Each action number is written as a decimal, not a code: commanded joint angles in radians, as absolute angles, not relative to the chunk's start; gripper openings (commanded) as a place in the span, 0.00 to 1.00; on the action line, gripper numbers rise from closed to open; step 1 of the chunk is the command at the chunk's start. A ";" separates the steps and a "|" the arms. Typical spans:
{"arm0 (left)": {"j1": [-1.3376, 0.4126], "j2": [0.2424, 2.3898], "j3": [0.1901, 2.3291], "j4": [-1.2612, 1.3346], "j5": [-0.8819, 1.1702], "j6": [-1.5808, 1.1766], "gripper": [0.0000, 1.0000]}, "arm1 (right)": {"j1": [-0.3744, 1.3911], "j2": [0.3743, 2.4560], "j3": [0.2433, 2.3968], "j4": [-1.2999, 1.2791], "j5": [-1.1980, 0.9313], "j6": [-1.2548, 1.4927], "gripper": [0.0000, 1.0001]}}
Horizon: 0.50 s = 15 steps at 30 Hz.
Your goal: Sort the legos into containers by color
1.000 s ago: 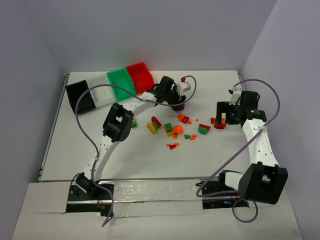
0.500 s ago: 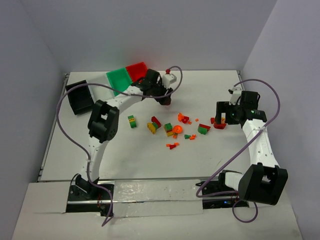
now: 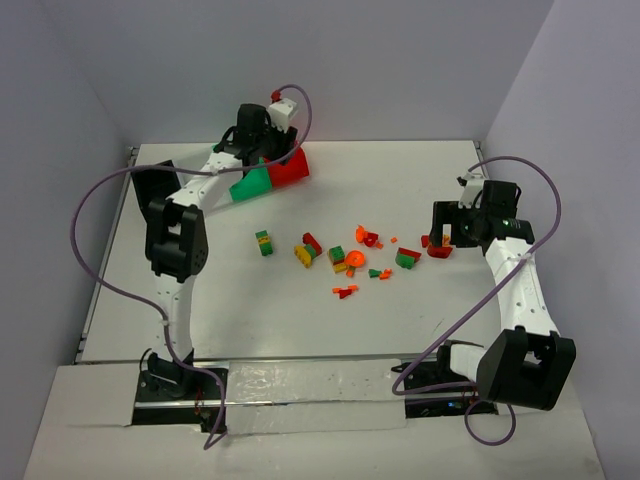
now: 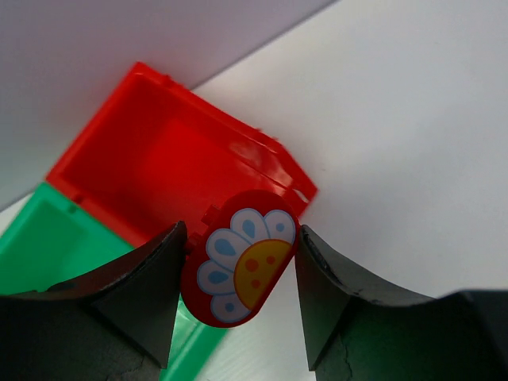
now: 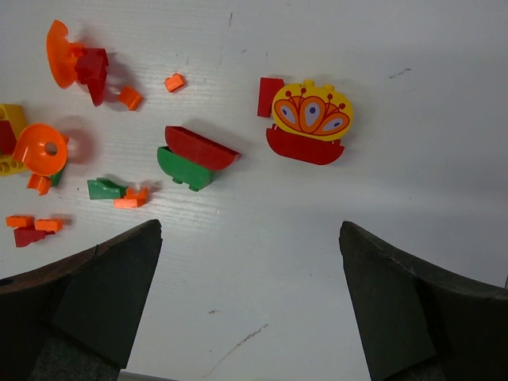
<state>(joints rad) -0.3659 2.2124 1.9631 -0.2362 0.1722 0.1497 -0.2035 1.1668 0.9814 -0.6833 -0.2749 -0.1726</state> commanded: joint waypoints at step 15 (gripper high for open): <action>-0.326 2.448 2.185 -0.010 0.110 0.135 0.52 | -0.209 1.129 1.035 -0.747 -0.161 -0.279 1.00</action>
<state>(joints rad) -0.3294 2.4506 2.1104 -0.0780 0.1297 0.1430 -0.2035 1.1667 0.9817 -0.6980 -0.2232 -0.1986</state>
